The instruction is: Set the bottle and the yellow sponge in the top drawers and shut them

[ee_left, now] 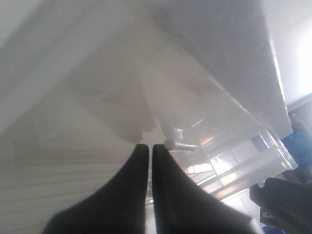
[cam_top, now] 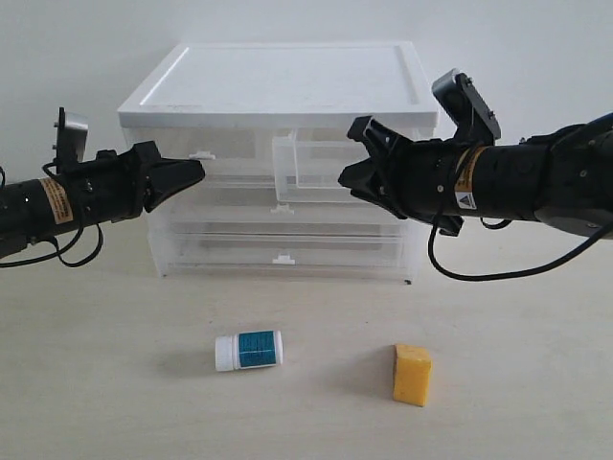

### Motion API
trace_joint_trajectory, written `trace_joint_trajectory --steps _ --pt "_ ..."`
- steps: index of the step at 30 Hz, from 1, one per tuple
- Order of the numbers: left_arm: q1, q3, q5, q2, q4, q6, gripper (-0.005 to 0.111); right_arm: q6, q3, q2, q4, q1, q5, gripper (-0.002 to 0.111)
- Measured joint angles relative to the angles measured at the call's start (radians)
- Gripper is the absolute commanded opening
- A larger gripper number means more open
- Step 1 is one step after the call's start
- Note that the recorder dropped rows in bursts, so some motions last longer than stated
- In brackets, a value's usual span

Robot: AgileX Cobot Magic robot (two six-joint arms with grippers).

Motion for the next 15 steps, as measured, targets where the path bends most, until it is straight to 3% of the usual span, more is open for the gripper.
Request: trace_joint_trajectory --steps 15 --pt "0.000 0.000 0.004 0.000 0.000 0.018 0.004 0.002 0.099 -0.071 -0.113 -0.002 -0.061 0.000"
